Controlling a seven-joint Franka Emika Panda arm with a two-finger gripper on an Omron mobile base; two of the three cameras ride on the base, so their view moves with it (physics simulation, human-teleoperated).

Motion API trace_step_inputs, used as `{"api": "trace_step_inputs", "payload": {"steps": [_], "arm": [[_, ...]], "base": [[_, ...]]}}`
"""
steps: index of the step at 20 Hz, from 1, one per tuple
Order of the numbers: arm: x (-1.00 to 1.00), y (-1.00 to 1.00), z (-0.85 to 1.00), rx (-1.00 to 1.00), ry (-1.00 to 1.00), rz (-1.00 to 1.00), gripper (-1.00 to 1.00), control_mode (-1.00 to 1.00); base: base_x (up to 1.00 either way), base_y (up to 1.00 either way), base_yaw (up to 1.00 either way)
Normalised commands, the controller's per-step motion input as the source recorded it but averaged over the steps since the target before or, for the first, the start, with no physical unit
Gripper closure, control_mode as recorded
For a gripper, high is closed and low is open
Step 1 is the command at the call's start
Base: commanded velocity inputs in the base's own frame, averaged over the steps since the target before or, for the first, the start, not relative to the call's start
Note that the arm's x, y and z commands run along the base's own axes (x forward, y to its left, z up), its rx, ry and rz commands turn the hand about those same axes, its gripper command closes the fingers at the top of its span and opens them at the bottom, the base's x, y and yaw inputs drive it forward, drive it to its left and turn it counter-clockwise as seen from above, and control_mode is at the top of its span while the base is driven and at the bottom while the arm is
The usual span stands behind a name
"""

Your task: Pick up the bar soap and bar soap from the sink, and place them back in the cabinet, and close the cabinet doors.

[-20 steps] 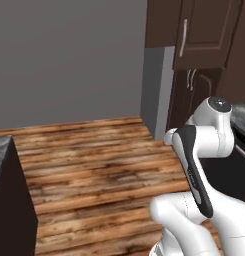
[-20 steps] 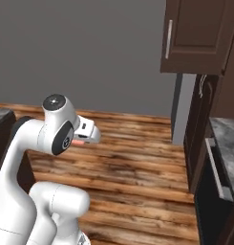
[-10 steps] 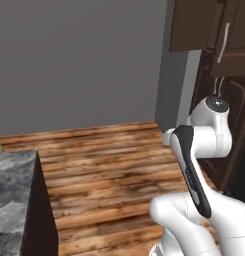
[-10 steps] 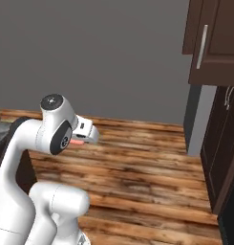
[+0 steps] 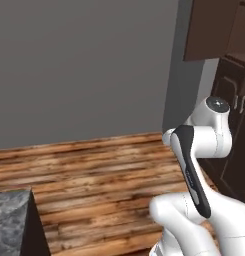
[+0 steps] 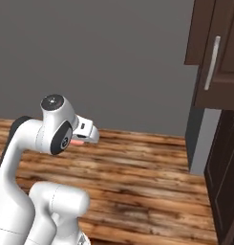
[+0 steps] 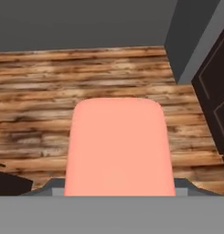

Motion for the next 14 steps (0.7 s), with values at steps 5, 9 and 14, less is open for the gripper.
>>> {"api": "trace_step_inputs", "payload": {"steps": [5, 9, 14], "arm": [[0.0, 0.0, 0.0, 0.0, 0.0, 0.0, 1.0, 1.0], [0.0, 0.0, 0.0, 0.0, 0.0, 0.0, 1.0, 1.0], [0.0, 0.0, 0.0, 0.0, 0.0, 0.0, 1.0, 1.0]], "base": [[0.88, -0.01, 0.0], [0.92, 0.0, 0.0], [0.89, 0.0, 0.0]]}}
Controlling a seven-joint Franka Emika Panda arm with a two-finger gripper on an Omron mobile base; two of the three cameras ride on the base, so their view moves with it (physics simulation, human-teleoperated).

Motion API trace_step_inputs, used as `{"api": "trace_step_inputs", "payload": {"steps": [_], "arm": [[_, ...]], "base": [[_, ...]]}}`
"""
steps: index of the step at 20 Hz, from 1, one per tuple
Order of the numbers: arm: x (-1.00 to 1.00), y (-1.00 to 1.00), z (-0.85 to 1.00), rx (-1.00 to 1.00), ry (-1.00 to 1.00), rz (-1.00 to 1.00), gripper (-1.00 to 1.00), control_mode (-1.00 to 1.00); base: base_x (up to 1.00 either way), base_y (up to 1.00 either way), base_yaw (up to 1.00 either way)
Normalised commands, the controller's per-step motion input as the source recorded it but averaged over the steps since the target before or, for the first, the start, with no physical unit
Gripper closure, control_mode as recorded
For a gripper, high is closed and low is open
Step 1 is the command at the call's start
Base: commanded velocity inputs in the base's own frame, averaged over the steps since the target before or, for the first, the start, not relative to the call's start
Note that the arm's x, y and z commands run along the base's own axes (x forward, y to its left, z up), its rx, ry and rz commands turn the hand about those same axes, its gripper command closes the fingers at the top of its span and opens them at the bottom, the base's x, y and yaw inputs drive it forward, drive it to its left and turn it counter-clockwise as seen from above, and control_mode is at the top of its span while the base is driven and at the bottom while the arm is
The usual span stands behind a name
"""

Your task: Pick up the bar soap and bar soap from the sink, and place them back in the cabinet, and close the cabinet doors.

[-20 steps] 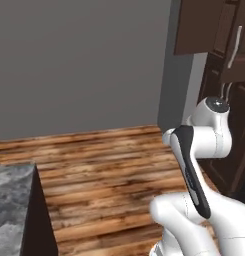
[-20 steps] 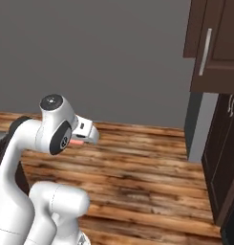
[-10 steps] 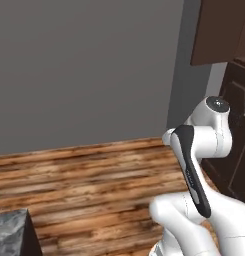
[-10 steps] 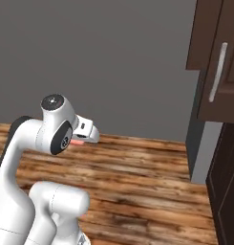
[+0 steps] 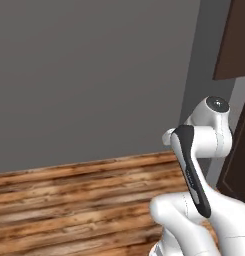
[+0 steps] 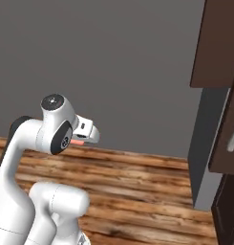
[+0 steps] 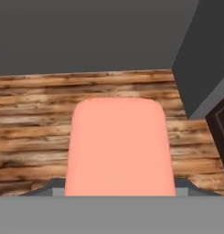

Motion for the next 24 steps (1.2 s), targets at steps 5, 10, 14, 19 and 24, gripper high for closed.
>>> {"api": "trace_step_inputs", "payload": {"steps": [5, 10, 14, 19, 24], "arm": [[0.0, 0.0, 0.0, 0.0, 0.0, 0.0, 1.0, 1.0], [0.0, 0.0, 0.0, 0.0, 0.0, 0.0, 1.0, 1.0], [0.0, 0.0, 0.0, 0.0, 0.0, 0.0, 1.0, 1.0], [0.0, 0.0, 0.0, 0.0, 0.0, 0.0, 1.0, 1.0], [0.0, 0.0, 0.0, 0.0, 0.0, 0.0, 1.0, 1.0]], "base": [[0.93, 0.0, -0.02], [0.86, 0.0, -0.03], [0.29, -0.12, -0.21], [0.01, -0.15, -0.43], [0.0, -0.01, -0.58]]}}
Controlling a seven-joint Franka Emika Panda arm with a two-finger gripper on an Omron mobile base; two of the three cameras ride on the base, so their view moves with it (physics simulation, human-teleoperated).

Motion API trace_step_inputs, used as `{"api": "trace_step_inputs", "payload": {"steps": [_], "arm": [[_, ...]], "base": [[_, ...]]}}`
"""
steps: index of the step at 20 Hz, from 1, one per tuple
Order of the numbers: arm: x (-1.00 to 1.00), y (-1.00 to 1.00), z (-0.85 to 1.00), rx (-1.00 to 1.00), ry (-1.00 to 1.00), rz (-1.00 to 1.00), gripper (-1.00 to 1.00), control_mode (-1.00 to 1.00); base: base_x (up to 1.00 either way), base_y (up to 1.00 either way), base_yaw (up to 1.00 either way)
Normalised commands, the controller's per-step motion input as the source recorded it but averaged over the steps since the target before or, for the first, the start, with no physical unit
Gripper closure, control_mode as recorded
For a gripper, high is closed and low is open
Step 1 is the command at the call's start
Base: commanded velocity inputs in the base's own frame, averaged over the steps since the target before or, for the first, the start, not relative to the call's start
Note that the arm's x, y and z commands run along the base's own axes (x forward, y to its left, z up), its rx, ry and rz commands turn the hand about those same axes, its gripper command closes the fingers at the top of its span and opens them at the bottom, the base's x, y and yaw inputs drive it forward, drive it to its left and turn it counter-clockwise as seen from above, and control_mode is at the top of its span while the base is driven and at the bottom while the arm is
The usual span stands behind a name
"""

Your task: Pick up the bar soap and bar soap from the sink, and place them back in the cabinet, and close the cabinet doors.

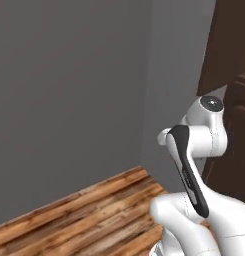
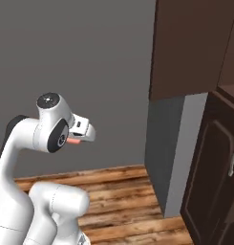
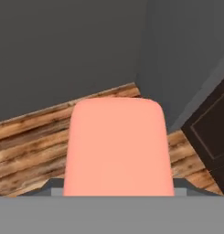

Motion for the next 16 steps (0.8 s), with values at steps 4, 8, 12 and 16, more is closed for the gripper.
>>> {"api": "trace_step_inputs", "payload": {"steps": [4, 8, 12, 16], "arm": [[0.0, 0.0, 0.0, 0.0, 0.0, 0.0, 1.0, 1.0], [0.0, 0.0, 0.0, 0.0, 0.0, 0.0, 1.0, 1.0], [0.0, 0.0, 0.0, 0.0, 0.0, 0.0, 1.0, 1.0], [0.0, 0.0, 0.0, 0.0, 0.0, 0.0, 1.0, 1.0]], "base": [[0.0, 0.0, -0.63], [0.01, 0.0, -0.68], [0.04, 0.0, -0.71], [0.13, 0.0, -0.71]]}}
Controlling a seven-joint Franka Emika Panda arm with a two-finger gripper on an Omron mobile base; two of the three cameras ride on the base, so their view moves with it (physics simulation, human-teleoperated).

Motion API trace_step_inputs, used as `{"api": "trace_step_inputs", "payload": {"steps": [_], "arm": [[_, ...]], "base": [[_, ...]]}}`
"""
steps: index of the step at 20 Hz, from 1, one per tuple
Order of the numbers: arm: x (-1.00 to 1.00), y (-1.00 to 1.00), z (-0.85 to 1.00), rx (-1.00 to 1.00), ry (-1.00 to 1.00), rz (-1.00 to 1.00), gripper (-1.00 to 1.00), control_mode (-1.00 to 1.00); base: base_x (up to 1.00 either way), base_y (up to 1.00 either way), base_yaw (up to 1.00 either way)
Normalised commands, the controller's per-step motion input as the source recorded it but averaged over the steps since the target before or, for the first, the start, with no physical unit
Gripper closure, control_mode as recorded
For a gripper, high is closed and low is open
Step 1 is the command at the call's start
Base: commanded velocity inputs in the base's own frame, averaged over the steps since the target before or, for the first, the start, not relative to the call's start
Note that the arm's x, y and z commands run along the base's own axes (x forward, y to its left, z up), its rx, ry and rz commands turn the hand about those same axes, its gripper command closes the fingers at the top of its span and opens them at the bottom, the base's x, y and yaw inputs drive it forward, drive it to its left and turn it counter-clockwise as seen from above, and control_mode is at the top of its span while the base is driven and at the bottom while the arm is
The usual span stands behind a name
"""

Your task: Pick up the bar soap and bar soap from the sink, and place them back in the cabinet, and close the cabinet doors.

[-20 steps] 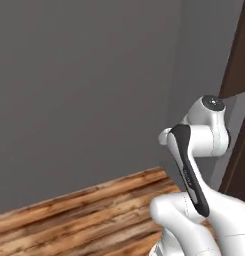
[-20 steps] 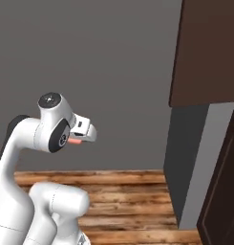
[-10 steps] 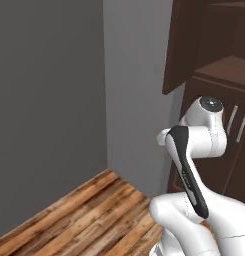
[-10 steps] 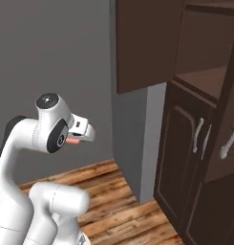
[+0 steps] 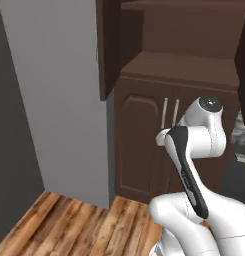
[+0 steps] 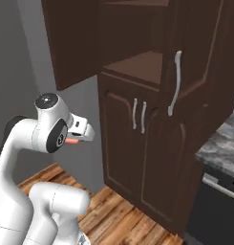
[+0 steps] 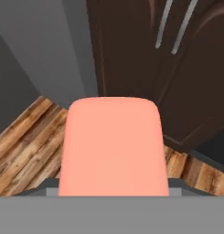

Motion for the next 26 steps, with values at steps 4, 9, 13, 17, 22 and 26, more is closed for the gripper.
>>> {"api": "trace_step_inputs", "payload": {"steps": [4, 9, 13, 17, 22, 26], "arm": [[0.0, 0.0, 0.0, 0.0, 0.0, 0.0, 1.0, 1.0], [0.0, 0.0, 0.0, 0.0, 0.0, 0.0, 1.0, 1.0], [0.0, 0.0, 0.0, 0.0, 0.0, 0.0, 1.0, 1.0], [0.0, 0.0, 0.0, 0.0, 0.0, 0.0, 1.0, 1.0], [0.0, 0.0, 0.0, 0.0, 0.0, 0.0, 1.0, 1.0], [0.0, 0.0, 0.0, 0.0, 0.0, 0.0, 1.0, 1.0]], "base": [[0.35, 0.02, -0.7], [0.54, 0.35, -0.58], [0.67, 0.89, -0.32], [0.59, 0.97, -0.2], [0.55, 0.07, -0.05], [0.25, -0.33, 0.0]]}}
